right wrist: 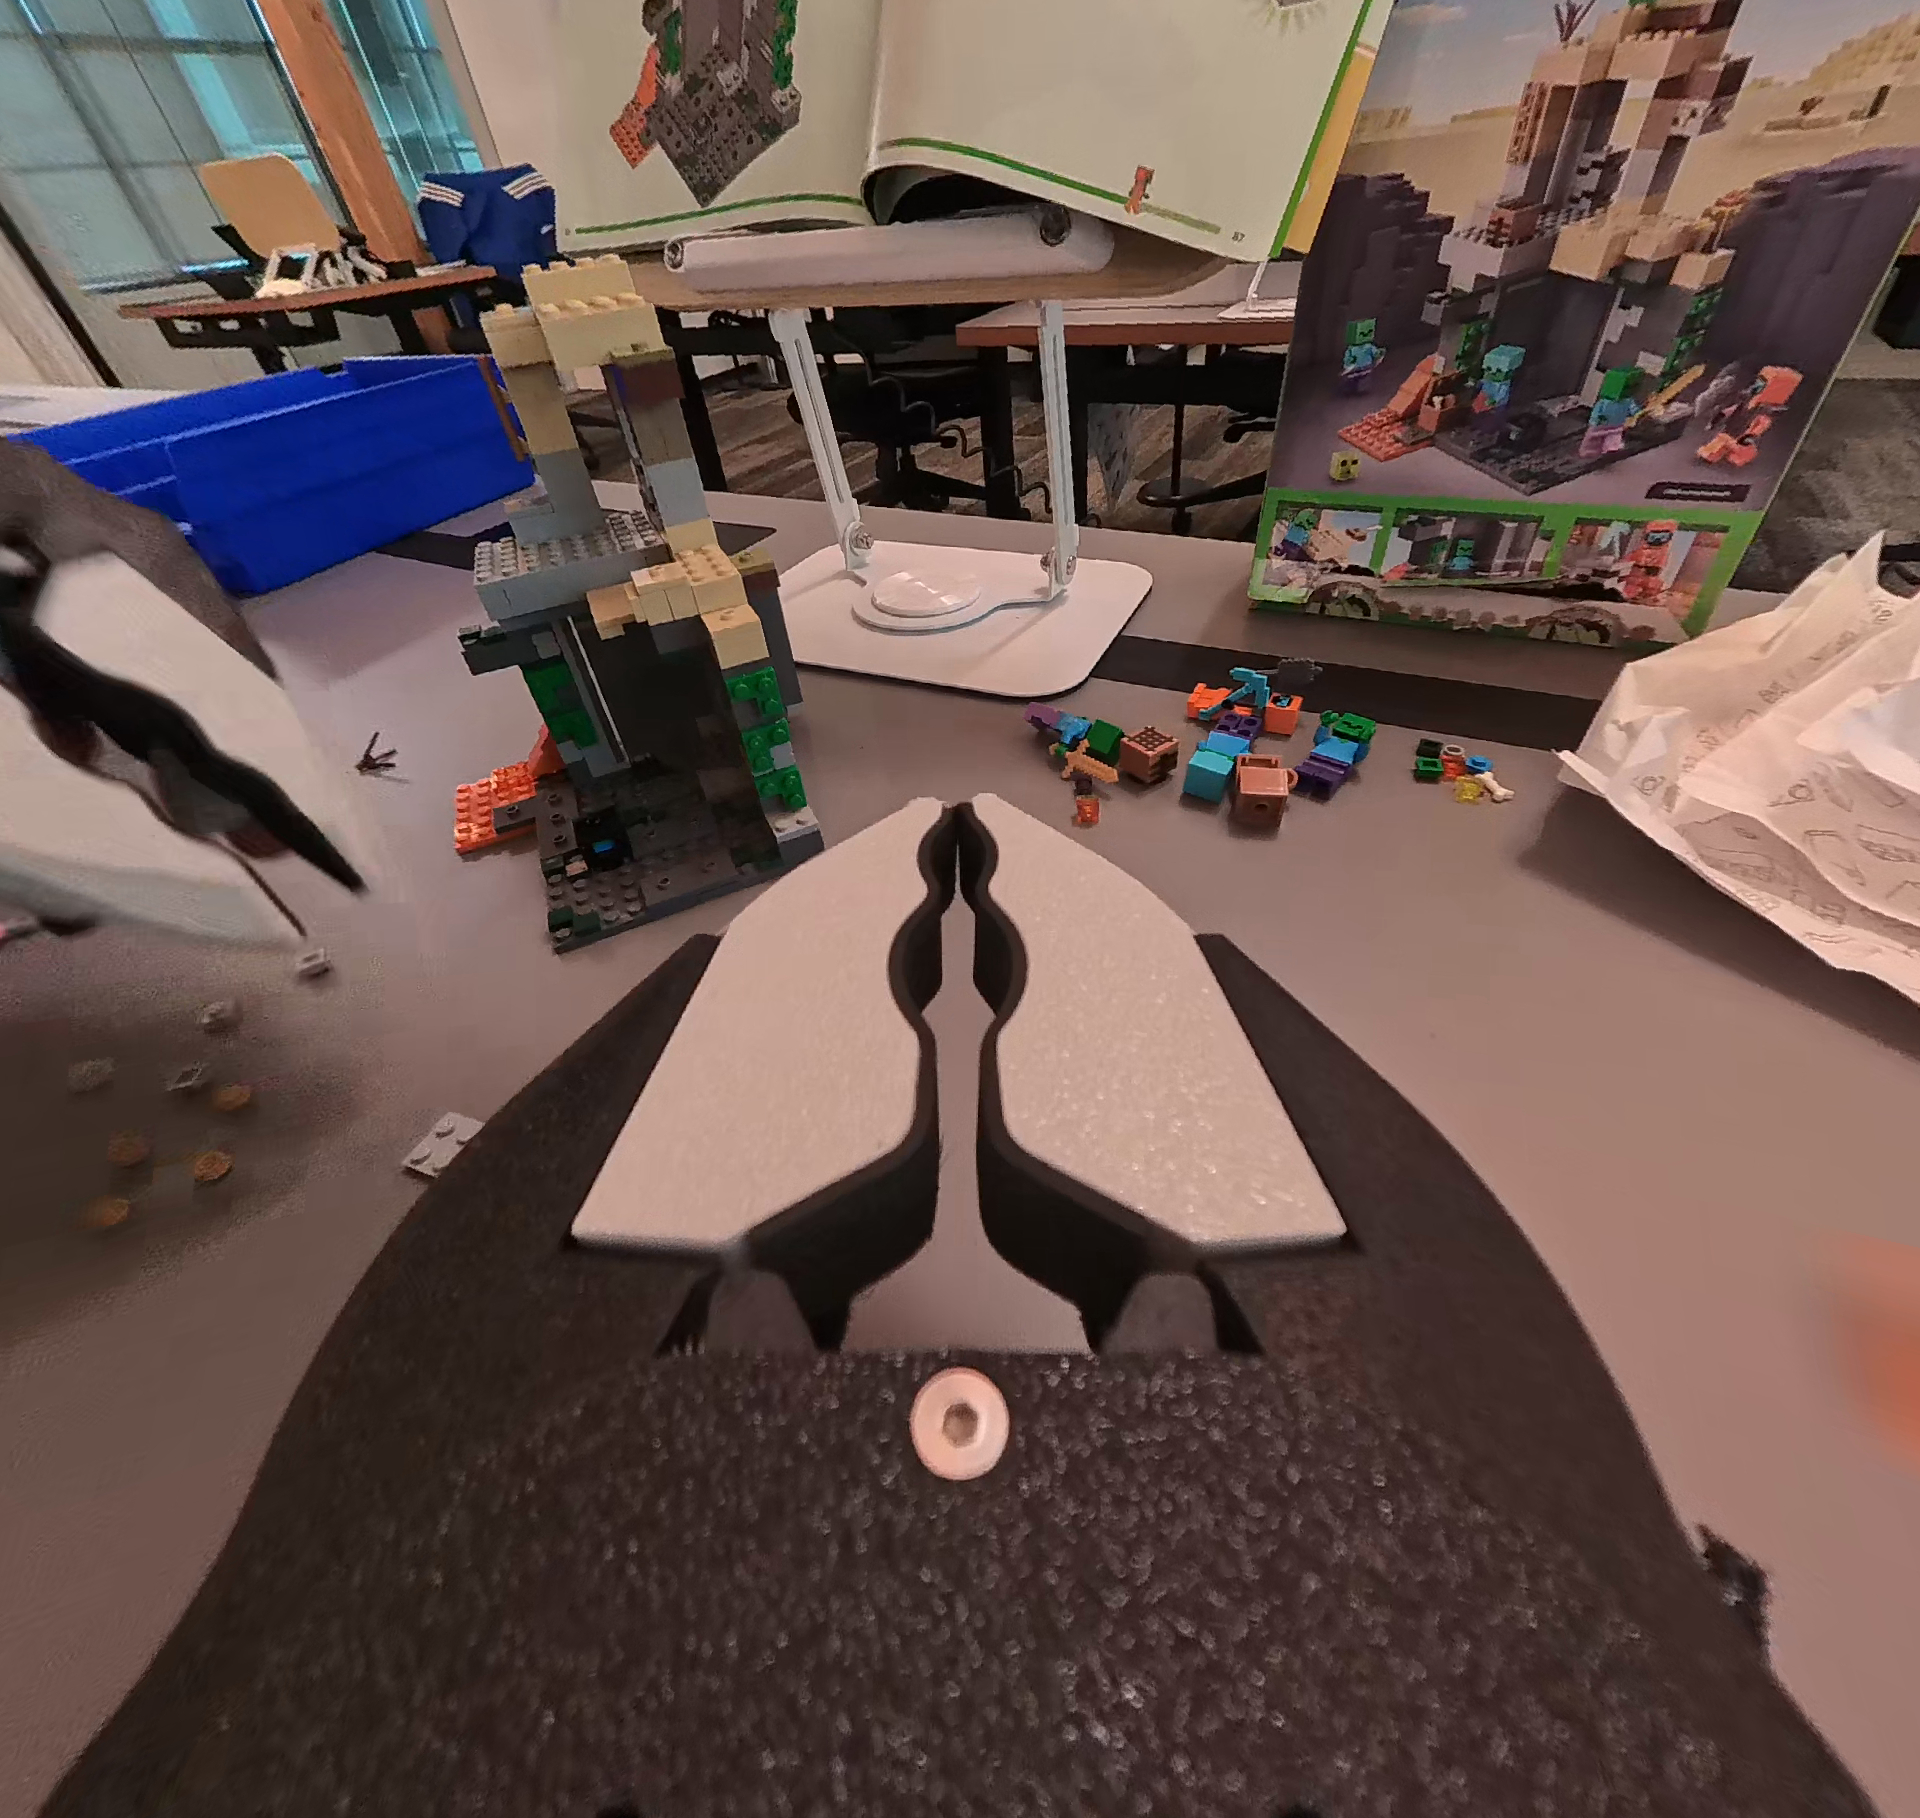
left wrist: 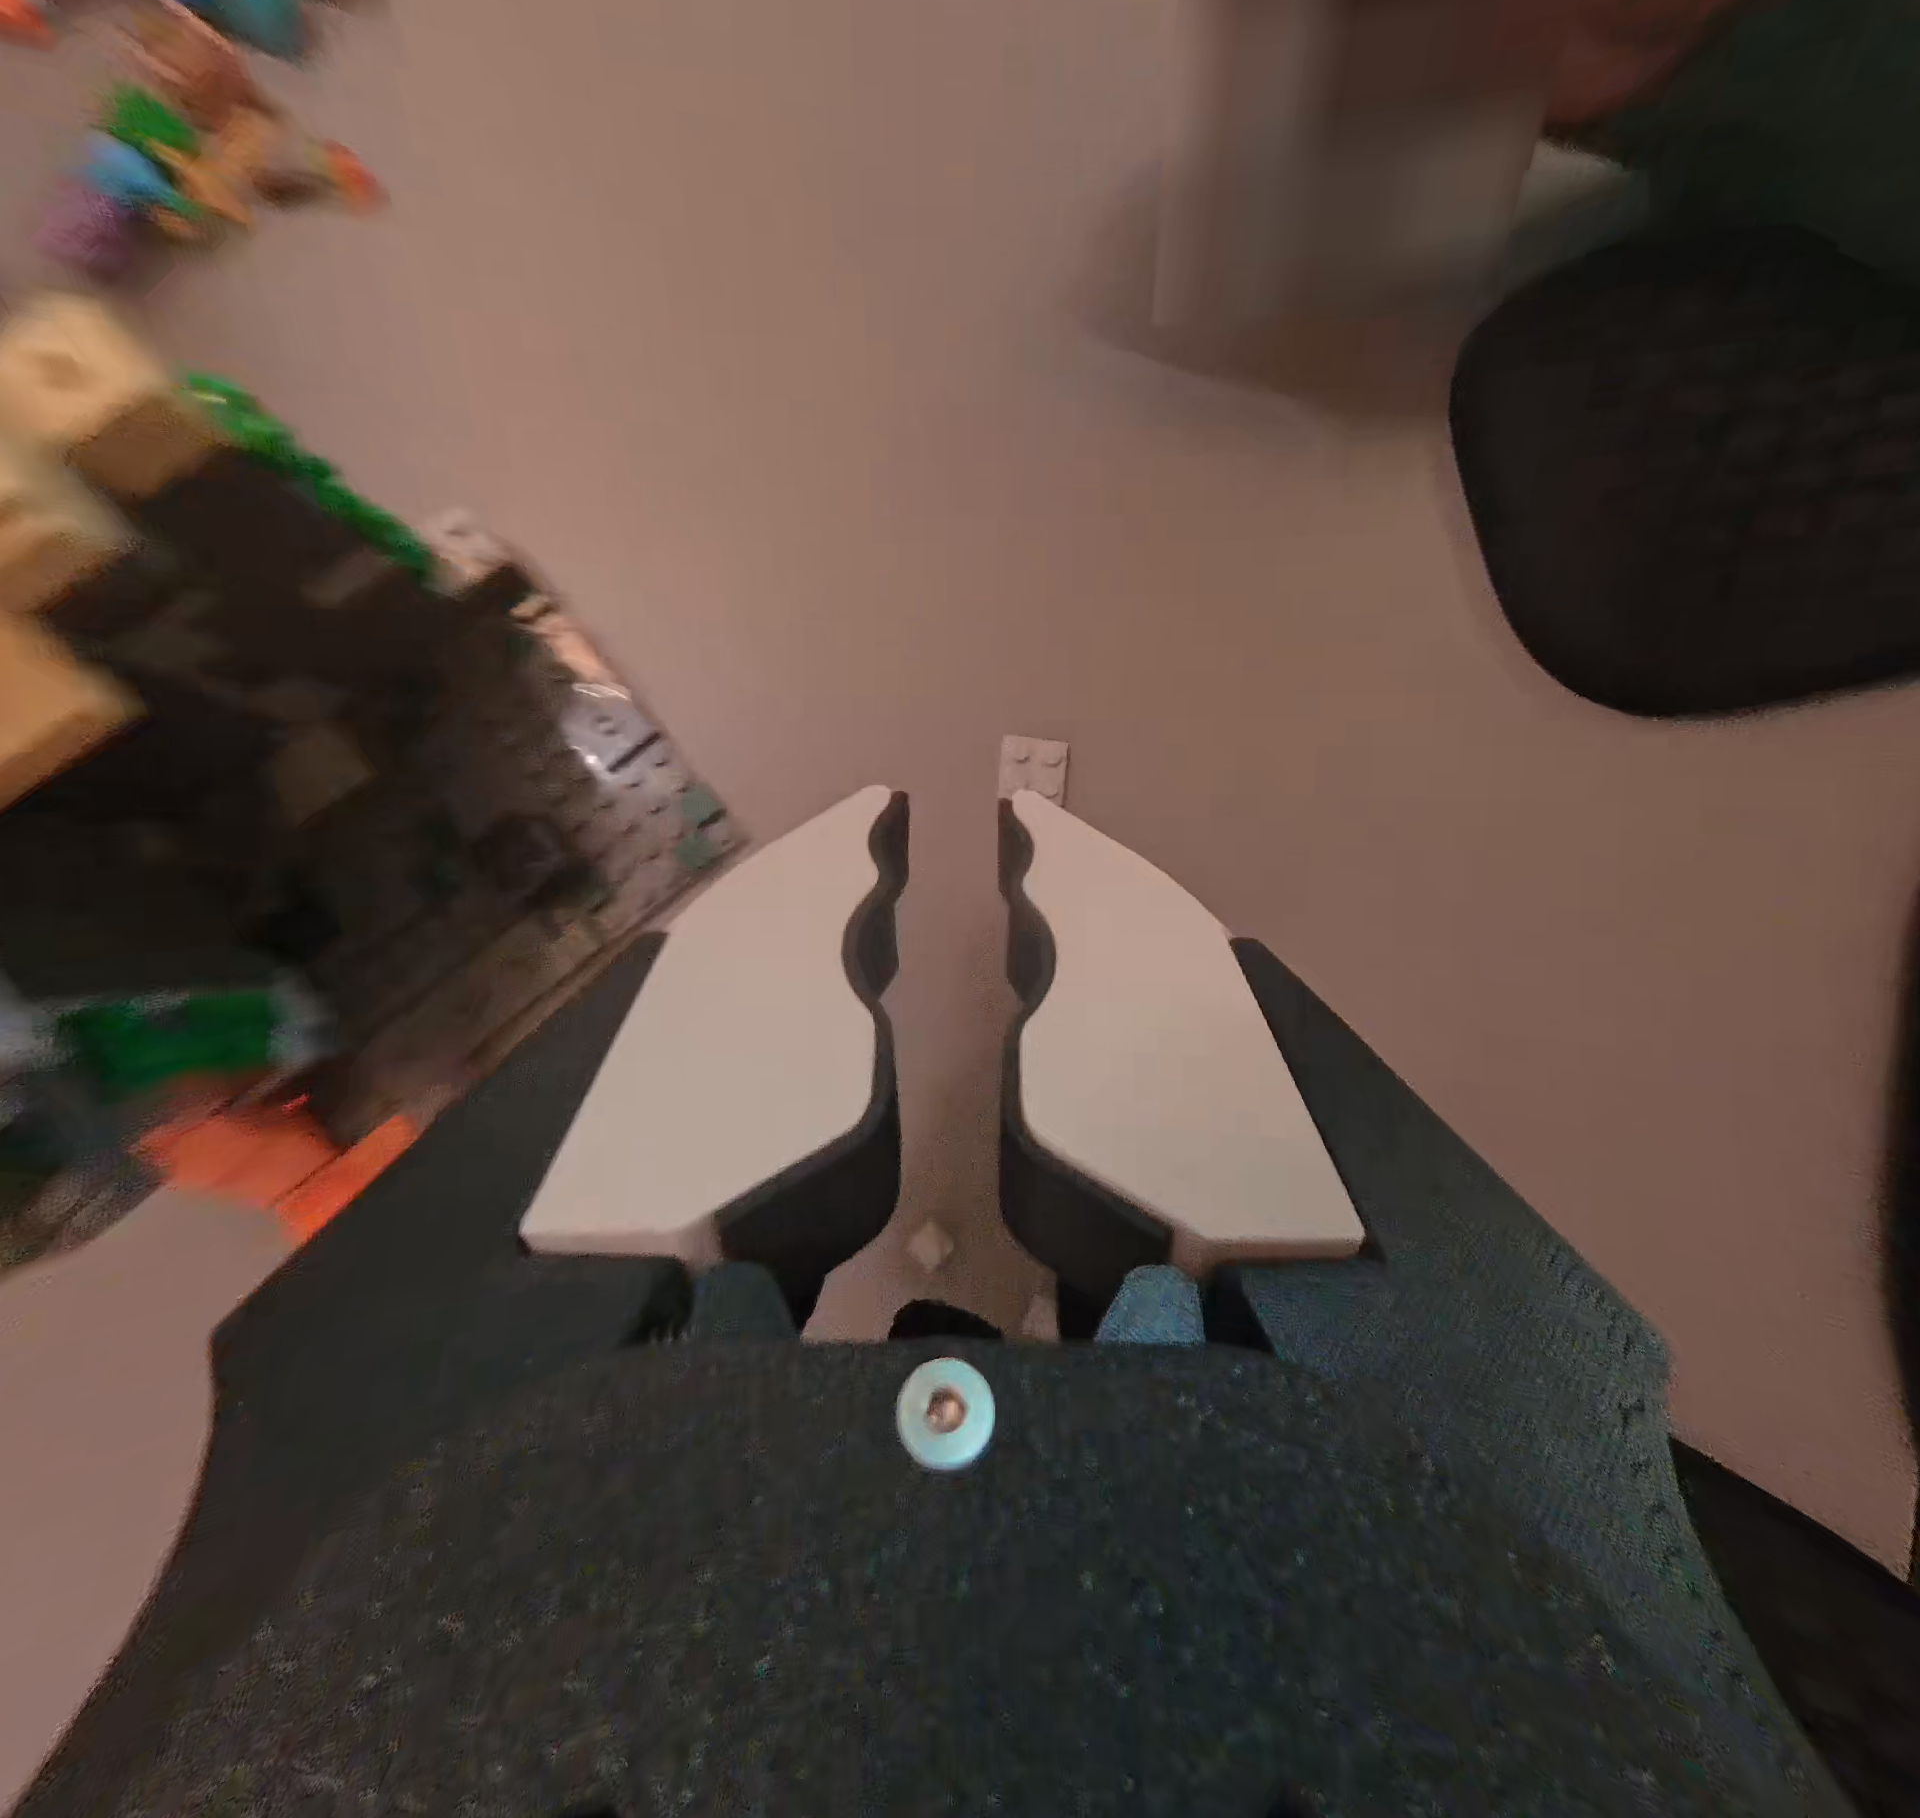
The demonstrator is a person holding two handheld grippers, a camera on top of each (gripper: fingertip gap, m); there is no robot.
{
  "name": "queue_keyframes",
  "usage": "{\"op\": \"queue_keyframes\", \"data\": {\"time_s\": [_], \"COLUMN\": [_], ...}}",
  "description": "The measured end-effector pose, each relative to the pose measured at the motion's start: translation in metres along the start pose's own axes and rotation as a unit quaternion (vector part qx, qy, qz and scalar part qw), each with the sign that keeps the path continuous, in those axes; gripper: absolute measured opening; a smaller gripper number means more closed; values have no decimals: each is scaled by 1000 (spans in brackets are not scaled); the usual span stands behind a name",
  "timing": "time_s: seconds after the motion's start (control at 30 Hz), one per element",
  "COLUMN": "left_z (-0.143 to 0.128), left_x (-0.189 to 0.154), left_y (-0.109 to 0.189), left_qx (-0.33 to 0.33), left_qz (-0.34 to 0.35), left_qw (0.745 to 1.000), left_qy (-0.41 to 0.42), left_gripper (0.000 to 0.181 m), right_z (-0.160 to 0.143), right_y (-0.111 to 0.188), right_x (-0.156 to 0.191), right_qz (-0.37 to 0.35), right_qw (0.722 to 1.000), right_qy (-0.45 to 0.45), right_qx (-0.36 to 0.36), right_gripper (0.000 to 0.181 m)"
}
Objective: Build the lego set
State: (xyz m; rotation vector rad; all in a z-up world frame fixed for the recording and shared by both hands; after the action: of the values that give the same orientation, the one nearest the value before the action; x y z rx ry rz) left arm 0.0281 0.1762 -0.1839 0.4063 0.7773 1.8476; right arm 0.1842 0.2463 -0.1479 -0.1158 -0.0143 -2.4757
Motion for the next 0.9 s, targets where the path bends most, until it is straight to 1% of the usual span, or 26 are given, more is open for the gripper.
{"op": "queue_keyframes", "data": {"time_s": [0.1,0.17,0.23,0.3,0.33,0.4,0.47,0.53,0.6,0.67,0.73,0.8,0.9], "left_z": [12,14,8,-6,-18,-50,-94,-145,-196,-244,-280,-304,-323], "left_x": [12,27,43,61,72,99,123,142,156,165,170,174,181], "left_y": [49,93,143,195,222,276,323,354,372,379,374,368,356], "left_qx": [-64,-96,-123,-136,-136,-125,-103,-82,-50,-1,38,68,88], "left_qz": [71,136,204,273,312,406,480,523,548,569,565,564,554], "left_qw": [995,986,971,951,938,900,859,824,796,773,767,766,772], "left_qy": [3,9,22,47,63,96,144,202,251,281,302,300,298], "left_gripper": [12,9,6,6,6,6,7,9,13,16,19,20,22], "right_z": [-1,-2,-1,1,1,2,3,5,5,5,4,2,2], "right_y": [0,-1,-1,-1,0,0,0,1,1,1,0,0,0], "right_x": [2,4,5,6,6,7,9,11,12,13,13,12,11], "right_qz": [3,7,9,12,13,15,17,19,21,23,22,22,21], "right_qw": [1000,1000,1000,1000,1000,1000,1000,1000,1000,1000,1000,1000,1000], "right_qy": [1,-1,-3,-6,-8,-9,-8,-6,-4,-3,-2,-5,-6], "right_qx": [2,3,2,0,-1,-2,-4,-6,-6,-6,-4,-2,-2], "right_gripper": [0,0,0,0,0,0,0,0,0,0,0,0,0]}}
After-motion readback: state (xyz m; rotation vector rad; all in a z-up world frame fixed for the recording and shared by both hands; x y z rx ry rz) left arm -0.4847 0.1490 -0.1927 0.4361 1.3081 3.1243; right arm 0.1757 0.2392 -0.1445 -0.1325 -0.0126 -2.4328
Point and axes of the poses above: each gripper's, where its closed fingertips meet, y back along the fingers, z out of its top, x = y × z across the jaws, the point moved 2 cm from there along y, back along the fingers, and after that the axes turned 8 degrees about -x, right-handed, at the moved point
